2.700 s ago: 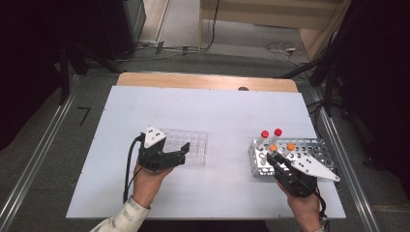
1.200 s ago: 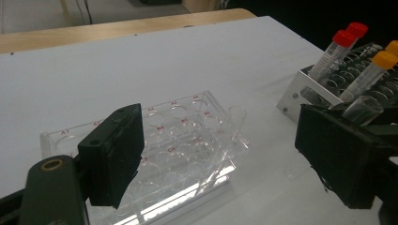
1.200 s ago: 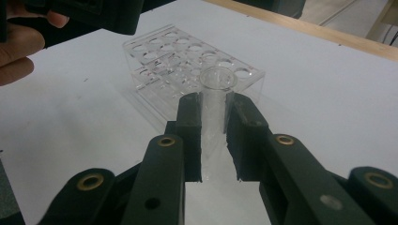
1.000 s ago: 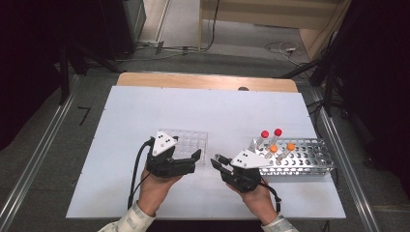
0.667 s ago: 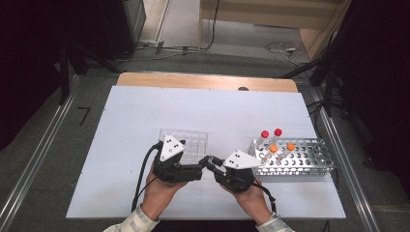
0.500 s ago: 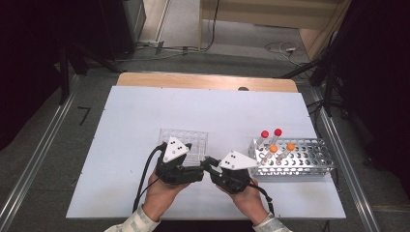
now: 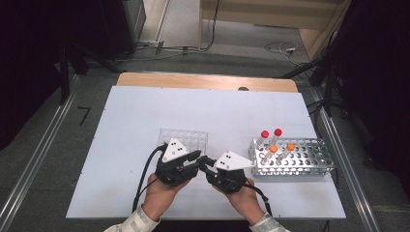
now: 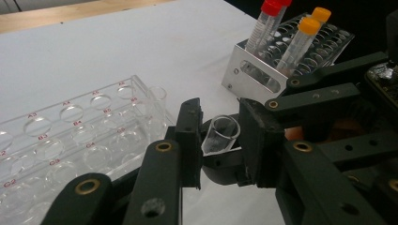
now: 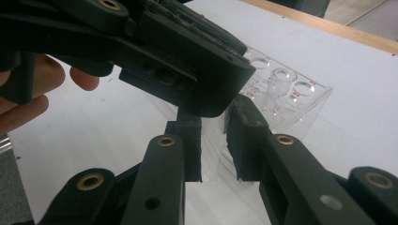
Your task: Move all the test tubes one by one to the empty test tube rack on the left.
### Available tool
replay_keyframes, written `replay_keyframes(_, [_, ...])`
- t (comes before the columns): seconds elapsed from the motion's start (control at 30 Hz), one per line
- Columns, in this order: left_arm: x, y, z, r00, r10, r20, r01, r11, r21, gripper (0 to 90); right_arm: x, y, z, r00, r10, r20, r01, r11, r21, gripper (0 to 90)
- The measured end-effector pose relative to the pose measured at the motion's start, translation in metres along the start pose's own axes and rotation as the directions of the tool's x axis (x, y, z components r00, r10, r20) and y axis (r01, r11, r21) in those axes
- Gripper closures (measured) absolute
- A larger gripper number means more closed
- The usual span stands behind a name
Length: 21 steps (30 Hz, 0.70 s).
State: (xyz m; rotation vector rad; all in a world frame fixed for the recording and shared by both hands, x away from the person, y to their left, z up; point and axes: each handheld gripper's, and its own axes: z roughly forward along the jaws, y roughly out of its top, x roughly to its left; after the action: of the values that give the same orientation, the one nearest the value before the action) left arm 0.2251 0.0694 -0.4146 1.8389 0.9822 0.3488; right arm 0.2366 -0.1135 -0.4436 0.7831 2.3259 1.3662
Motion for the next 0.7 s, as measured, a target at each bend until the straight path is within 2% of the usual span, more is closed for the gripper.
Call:
replay_keyframes(0.2, [0.000, 0.000, -0.001, 0.9998, 0.010, -0.019, -0.010, 0.9999, -0.005, 76.1, 0.001, 0.000, 0.001, 1.0000, -0.002, 0.000, 0.002, 1.000, 0.004, 73.0])
replay_keyframes(0.33, [0.001, 0.000, -0.001, 0.9999, 0.002, -0.014, -0.002, 1.0000, -0.007, 76.8, 0.001, 0.000, 0.001, 1.0000, -0.001, -0.001, 0.001, 1.000, 0.003, 71.0])
replay_keyframes(0.5, [0.003, 0.002, -0.005, 0.9998, 0.000, -0.021, -0.001, 0.9998, -0.022, 76.8, -0.002, -0.002, -0.001, 0.9997, -0.004, -0.023, 0.004, 1.000, 0.023, 54.6])
replay_keyframes(0.7, [0.005, 0.005, -0.009, 0.9996, -0.005, -0.029, 0.004, 0.9994, -0.035, 76.8, -0.007, -0.007, -0.011, 0.9998, 0.007, -0.018, -0.006, 0.999, 0.033, 49.6])
